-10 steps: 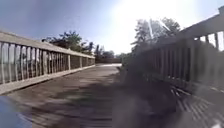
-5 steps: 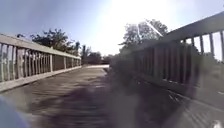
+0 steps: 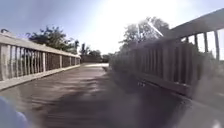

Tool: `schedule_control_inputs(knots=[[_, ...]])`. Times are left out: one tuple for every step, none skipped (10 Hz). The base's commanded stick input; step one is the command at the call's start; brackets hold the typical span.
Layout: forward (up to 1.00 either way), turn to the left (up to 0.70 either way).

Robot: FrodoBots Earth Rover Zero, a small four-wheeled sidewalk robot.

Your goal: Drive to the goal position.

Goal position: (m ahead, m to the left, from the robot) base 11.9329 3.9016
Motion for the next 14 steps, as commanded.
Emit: schedule_control_inputs(knots=[[0.7,0.0],[0.7,0.3],[0.7,0.35],[0.7,0.35],[0.7,0.35],[0.7,0.35],[0.7,0.35],[0.7,0.35],[0.7,0.0],[0.7,0.0],[0.7,0.0],[0.7,0.0],[0.7,0.0],[0.7,0.0]])
